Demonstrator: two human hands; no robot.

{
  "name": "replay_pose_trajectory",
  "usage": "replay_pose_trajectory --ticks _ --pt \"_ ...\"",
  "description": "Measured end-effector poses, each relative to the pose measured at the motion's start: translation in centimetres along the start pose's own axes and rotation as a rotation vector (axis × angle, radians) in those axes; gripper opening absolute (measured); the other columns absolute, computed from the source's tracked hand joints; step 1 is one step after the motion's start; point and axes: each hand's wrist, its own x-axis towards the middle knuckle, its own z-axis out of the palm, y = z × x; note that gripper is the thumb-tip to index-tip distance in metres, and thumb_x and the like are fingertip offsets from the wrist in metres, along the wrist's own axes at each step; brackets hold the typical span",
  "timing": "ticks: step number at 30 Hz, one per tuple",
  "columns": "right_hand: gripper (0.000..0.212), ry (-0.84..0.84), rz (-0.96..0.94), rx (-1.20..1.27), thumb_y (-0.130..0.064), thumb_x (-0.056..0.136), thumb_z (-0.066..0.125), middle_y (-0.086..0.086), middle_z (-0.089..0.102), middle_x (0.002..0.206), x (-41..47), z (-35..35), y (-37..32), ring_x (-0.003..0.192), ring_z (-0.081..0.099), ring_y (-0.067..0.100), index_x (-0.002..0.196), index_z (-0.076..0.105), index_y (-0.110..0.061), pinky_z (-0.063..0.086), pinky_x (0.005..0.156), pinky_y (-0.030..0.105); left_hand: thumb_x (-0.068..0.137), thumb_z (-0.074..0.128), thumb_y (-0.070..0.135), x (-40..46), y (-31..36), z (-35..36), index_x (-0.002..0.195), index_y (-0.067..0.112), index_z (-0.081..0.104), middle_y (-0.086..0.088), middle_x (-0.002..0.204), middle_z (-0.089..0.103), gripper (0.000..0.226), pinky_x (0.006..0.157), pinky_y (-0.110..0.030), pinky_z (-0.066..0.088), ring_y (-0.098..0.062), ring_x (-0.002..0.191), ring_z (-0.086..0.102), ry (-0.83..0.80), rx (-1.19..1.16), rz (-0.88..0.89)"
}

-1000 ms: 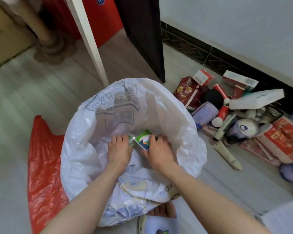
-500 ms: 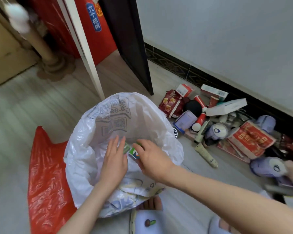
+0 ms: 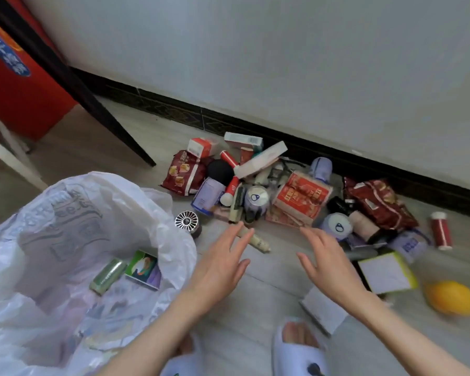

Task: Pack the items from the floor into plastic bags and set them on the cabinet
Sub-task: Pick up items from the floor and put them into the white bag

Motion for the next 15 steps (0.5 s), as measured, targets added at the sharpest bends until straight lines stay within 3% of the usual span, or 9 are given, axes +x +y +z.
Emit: replay_pose_trajectory --ticks 3,6,9,11,12,14,15 --pt "0.052 -0.04 0.254 0.082 -0.017 0.086 0.06 0.019 0.048 0.131 -1.0 2.3 4.5 0.122 0.043 0.035 0.132 0.043 -0.002 0.034 0.101 0.038 0.083 0.053 0.021 2.3 -1.6 4.7 0.131 0.008 0.04 -0.025 0.135 0.046 0.052 0.095 -0.048 0.045 -0.04 0.122 0.048 -0.148 0.008 -0.016" --pt "0.056 -0.162 0.386 0.027 -0.024 0.086 0.059 0.019 0.042 0.136 -1.8 4.9 8.0 0.125 0.038 0.035 0.134 0.039 -0.003 0.031 0.102 0.038 0.089 0.048 0.013 4.2 -3.1 8.0 0.144 0.012 0.022 -0.017 0.153 0.014 0.061 0.112 -0.043 0.02 -0.034 0.141 0.016 -0.314 0.115 -0.071" --pt "0.079 -0.355 0.248 -0.055 -0.048 0.079 0.056 0.017 0.024 0.15 -2.5 6.6 10.3 0.139 0.02 0.033 0.143 0.027 -0.011 0.018 0.112 0.037 0.092 0.037 0.01 5.2 -3.5 10.2 0.147 0.018 0.003 -0.006 0.156 -0.002 0.065 0.114 -0.045 0.001 -0.025 0.143 -0.001 -0.443 0.243 -0.157" --pt "0.088 -0.56 0.095 -0.191 -0.057 0.075 0.057 0.008 0.002 0.156 -2.8 7.2 11.3 0.143 -0.004 0.032 0.146 0.014 -0.025 0.004 0.115 0.041 0.088 0.036 0.004 5.2 -3.5 11.2 0.146 0.016 0.008 -0.009 0.155 0.009 0.066 0.112 -0.052 0.008 -0.031 0.141 0.013 -0.438 0.294 -0.173" --pt "0.089 -0.628 0.045 -0.25 -0.055 0.075 0.059 0.004 -0.005 0.156 -3.0 7.4 11.7 0.142 -0.013 0.033 0.146 0.011 -0.03 0.0 0.115 0.044 0.083 0.034 0.002 5.1 -3.6 11.5 0.144 0.015 0.017 -0.014 0.149 0.026 0.064 0.108 -0.055 0.02 -0.034 0.133 0.03 -0.39 0.334 -0.146" --pt "0.092 -0.624 -0.035 -0.315 -0.051 0.073 0.066 0.005 -0.007 0.156 -3.3 7.6 12.1 0.14 -0.015 0.038 0.145 0.013 -0.033 0.0 0.114 0.049 0.072 0.042 0.003 4.9 -4.1 12.0 0.133 0.014 0.037 -0.017 0.115 0.056 0.061 0.087 -0.052 0.042 -0.036 0.098 0.054 -0.283 0.399 -0.103" --pt "0.093 -0.588 -0.065 -0.325 -0.049 0.07 0.069 0.006 -0.002 0.157 -3.3 7.5 12.3 0.14 -0.012 0.04 0.145 0.017 -0.033 0.003 0.114 0.05 0.067 0.052 0.001 4.8 -4.1 12.0 0.128 0.013 0.043 -0.016 0.1 0.06 0.063 0.079 -0.048 0.044 -0.035 0.085 0.056 -0.252 0.397 -0.096"
